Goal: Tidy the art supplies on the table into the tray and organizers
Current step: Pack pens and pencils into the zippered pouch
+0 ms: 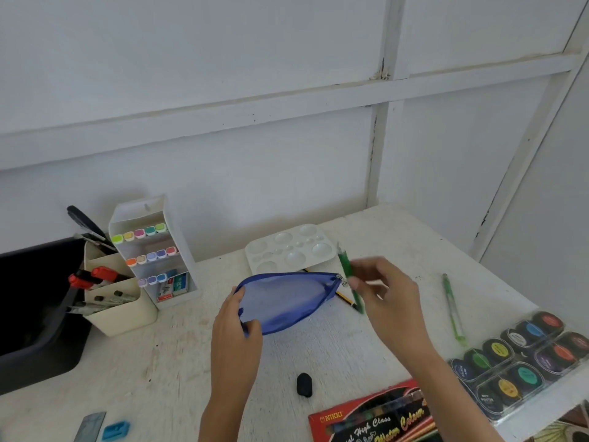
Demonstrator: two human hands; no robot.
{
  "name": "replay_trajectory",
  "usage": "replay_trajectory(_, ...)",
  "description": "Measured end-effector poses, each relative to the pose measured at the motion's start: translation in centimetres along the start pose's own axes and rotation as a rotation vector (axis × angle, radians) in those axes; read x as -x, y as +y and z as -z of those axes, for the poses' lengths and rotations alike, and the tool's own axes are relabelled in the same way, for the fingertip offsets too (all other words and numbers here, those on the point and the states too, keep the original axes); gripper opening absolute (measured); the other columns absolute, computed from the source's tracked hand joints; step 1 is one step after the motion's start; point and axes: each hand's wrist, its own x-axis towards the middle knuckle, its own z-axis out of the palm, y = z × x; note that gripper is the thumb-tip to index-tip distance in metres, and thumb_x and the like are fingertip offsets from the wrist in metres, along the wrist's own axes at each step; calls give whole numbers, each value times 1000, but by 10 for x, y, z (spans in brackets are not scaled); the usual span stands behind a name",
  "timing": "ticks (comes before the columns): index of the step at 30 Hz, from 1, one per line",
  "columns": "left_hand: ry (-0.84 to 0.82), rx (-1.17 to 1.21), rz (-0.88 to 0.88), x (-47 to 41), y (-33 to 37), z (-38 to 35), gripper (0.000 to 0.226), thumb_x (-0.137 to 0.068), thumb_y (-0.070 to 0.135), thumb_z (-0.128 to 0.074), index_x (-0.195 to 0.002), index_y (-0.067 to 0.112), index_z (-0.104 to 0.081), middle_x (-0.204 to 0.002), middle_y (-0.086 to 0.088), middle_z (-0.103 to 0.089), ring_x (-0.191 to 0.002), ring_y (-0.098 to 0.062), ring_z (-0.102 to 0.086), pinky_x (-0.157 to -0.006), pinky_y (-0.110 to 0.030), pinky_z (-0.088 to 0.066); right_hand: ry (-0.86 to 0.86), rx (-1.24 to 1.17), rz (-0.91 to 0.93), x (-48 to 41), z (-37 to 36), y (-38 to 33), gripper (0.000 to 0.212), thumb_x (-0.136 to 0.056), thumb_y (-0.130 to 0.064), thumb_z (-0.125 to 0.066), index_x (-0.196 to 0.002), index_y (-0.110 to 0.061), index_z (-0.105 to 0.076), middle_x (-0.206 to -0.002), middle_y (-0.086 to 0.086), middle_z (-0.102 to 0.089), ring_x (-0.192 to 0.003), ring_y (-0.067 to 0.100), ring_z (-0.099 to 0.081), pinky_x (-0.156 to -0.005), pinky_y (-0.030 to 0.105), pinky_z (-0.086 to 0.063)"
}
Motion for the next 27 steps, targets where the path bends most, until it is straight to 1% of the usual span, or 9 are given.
replay_trajectory(3, -31, 15, -14, -2, 3, -2, 52, -89, -6, -49, -138, 9, -42, -140, -6, -45, -114, -15, -46, -85, -21, -35, -83, -179, 150, -5, -16, -32, 30, -85, 4, -62, -92, -25, -65, -89, -16, -67, -85, 0, -63, -74, 10, -47)
replay_trajectory(6, 0, -11, 13, -6, 1, -5, 52, -87, -6, -51, -137, 7, -42, -139, -12, -47, -121, -26, -47, -98, -35, -40, -252, -7, 279, -14, -40, -28, 23, -85, 3, -62, -95, -16, -70, -93, -7, -68, -91, 2, -61, -81, 10, -45)
replay_trajectory(9, 41, -13, 32, -8, -6, 1, 55, -86, -8, -52, -137, 9, -42, -137, -11, -48, -118, -27, -49, -91, -31, -42, -183, 99, 350, -23, -49, -7, 22, -83, 6, -62, -90, -11, -73, -87, -4, -68, -83, 6, -62, -76, 12, -48)
replay_trajectory(13, 27, -5, 127, -6, -14, 11, 55, -88, -4, -54, -139, 12, -39, -139, -10, -45, -120, -27, -46, -94, -36, -43, 18, 324, 119, -45, -47, 35, 24, -86, 3, -54, -93, -12, -70, -94, 1, -67, -78, 11, -59, -71, 17, -46)
replay_trajectory(16, 26, 10, 139, -6, -18, 16, 55, -88, -5, -54, -139, 11, -39, -139, -11, -45, -120, -26, -45, -93, -34, -43, -236, 663, -148, -62, -54, 72, 21, -93, -17, -54, -108, -7, -65, -113, 10, -61, -101, 22, -56, -84, 31, -47)
replay_trajectory(18, 26, 14, 135, -7, -20, 18, 55, -88, -5, -53, -139, 10, -40, -139, -11, -45, -119, -26, -45, -90, -30, -41, -393, 885, -153, -62, -59, 84, 27, -94, -28, -54, -107, -7, -64, -114, 9, -57, -106, 24, -51, -84, 32, -45)
replay_trajectory(20, 28, 10, 137, -8, -22, 21, 55, -88, -5, -52, -139, 10, -40, -140, -10, -45, -120, -25, -45, -87, -26, -38, -397, 998, -81, -58, -63, 88, 23, -95, -26, -51, -107, -11, -64, -114, 5, -54, -107, 22, -48, -80, 29, -42)
replay_trajectory(24, 33, 22, 160, -9, -26, 23, 56, -88, -5, -54, -139, 11, -39, -141, -10, -44, -122, -27, -45, -88, -27, -38, -331, 984, -168, -49, -53, 84, 15, -94, -12, -51, -102, -11, -64, -105, 4, -58, -98, 19, -54, -72, 27, -45)
replay_trajectory(27, 39, 35, 163, -9, -29, 23, 56, -88, -6, -54, -139, 9, -39, -140, -12, -44, -121, -28, -45, -85, -25, -35, -231, 767, -266, -42, -28, 74, 17, -92, -7, -53, -105, -10, -63, -97, 3, -62, -85, 16, -57, -64, 24, -41)
